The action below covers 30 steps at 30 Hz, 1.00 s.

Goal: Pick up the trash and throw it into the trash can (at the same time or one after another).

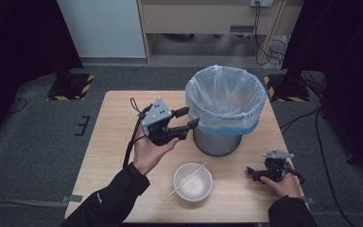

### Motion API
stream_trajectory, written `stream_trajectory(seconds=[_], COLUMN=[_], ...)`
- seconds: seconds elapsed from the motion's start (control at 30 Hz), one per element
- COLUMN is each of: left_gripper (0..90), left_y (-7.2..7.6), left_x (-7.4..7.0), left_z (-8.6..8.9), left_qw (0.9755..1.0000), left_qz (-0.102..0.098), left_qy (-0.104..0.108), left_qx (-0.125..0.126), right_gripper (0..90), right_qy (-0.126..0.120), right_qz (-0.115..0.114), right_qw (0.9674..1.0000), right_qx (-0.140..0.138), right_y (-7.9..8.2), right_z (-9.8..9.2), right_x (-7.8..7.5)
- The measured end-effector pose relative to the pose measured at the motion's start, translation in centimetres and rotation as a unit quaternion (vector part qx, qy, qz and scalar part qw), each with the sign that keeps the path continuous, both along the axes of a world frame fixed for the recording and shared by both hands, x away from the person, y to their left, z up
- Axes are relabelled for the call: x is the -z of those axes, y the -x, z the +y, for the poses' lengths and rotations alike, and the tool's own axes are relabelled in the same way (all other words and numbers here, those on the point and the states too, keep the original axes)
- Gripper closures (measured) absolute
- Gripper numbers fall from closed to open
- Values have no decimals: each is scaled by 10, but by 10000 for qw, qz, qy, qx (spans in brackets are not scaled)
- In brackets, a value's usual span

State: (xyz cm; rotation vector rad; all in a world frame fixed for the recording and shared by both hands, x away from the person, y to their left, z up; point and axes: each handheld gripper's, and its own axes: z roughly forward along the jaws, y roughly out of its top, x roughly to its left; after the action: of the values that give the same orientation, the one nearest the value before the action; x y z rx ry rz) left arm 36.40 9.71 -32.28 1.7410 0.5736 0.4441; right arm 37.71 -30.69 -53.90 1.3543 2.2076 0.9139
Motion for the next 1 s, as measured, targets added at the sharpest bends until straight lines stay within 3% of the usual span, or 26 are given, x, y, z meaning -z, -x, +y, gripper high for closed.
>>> stream_trajectory(seconds=[0.13, 0.3, 0.47, 0.8, 1.0], left_gripper=[470, 469, 479, 495, 510], left_y=[9, 19, 26, 28, 24], left_x=[26, 56, 83, 131, 150], left_z=[0, -5, -14, -33, -34], left_qw=[9993, 9972, 9930, 9798, 9724], left_qz=[229, 544, 837, 1383, 1699], left_qy=[-287, -495, -803, -1420, -1590], left_qx=[13, 97, 234, 278, 191], right_gripper=[5, 5, 5, 5, 5], right_qy=[2, 2, 1, 4, 4], right_qz=[0, 0, 0, -3, -3], right_qw=[10000, 10000, 10000, 10000, 10000], right_qx=[-1, -1, 0, -4, -5], right_y=[0, 0, 0, 0, 0], right_z=[0, 0, 0, 0, 0], right_x=[0, 0, 0, 0, 0])
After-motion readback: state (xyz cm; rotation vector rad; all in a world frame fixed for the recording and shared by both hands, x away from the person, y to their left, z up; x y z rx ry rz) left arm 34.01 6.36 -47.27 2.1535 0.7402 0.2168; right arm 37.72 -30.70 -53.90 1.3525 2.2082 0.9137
